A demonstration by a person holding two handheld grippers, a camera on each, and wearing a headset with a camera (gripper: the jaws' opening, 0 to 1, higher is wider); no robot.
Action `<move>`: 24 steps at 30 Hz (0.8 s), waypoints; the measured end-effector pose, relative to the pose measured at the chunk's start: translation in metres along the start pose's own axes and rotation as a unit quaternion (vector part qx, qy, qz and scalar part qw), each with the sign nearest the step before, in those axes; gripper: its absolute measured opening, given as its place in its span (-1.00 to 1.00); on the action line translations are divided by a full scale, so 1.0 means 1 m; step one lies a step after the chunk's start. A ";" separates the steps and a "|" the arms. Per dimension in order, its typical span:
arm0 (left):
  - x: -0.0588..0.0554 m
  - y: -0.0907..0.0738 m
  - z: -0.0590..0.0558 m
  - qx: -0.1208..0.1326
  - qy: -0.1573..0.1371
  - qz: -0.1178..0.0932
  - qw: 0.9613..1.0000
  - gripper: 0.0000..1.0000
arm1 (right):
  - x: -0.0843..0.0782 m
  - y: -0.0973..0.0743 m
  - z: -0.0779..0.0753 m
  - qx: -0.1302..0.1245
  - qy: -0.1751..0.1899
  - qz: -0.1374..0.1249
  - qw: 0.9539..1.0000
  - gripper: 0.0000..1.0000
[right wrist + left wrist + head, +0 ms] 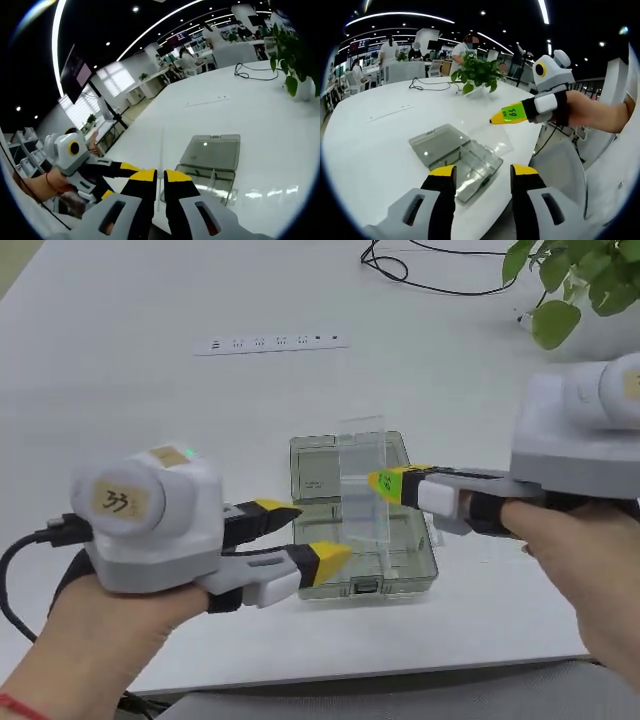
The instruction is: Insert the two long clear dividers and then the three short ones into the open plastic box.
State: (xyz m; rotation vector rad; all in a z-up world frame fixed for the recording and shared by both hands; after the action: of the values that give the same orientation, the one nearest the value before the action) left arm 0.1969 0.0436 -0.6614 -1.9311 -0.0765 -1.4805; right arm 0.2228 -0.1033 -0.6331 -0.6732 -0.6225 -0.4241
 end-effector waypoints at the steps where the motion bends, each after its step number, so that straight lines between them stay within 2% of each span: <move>1: -0.001 -0.001 0.001 -0.002 0.003 0.001 1.000 -0.14 | 0.002 0.002 0.000 0.000 0.000 0.003 1.000 -0.87; 6: -0.006 -0.008 0.006 -0.006 0.024 -0.010 1.000 0.04 | 0.003 0.008 -0.002 -0.011 -0.006 0.025 1.000 -0.87; 10: -0.012 -0.013 0.010 -0.005 0.042 -0.003 0.999 0.14 | 0.004 0.015 -0.003 -0.018 -0.003 0.039 0.999 -0.87; 14: -0.015 -0.016 0.014 -0.008 0.047 -0.008 0.999 0.26 | 0.007 0.020 -0.010 -0.049 -0.008 0.062 0.997 -0.87; 15: -0.016 -0.017 0.016 -0.009 0.048 -0.009 0.999 0.29 | 0.007 0.022 -0.011 -0.050 -0.008 0.064 0.997 -0.87; 19: -0.018 -0.017 0.019 -0.014 0.054 -0.010 0.998 0.35 | 0.010 0.028 -0.017 -0.063 0.005 0.083 0.995 -0.87; 24: -0.022 -0.017 0.023 -0.025 0.069 -0.012 0.997 0.52 | 0.010 0.036 -0.024 -0.087 0.035 0.110 0.990 -0.87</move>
State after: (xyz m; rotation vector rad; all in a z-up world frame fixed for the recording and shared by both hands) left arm 0.2007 0.0764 -0.6754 -1.8680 -0.0002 -1.6418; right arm 0.2589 -0.0961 -0.6575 -0.8802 -0.4423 -0.2973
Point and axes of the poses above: the centre of the closed fingertips' face, and the gripper's own axes: y roughly forward along the fingers, z roughly to its left, x roughly out of its top, the point moved 7 cm from there along -y, roughly backward along the fingers, and after that the axes turned 9 degrees about y, right-handed, at the moved point
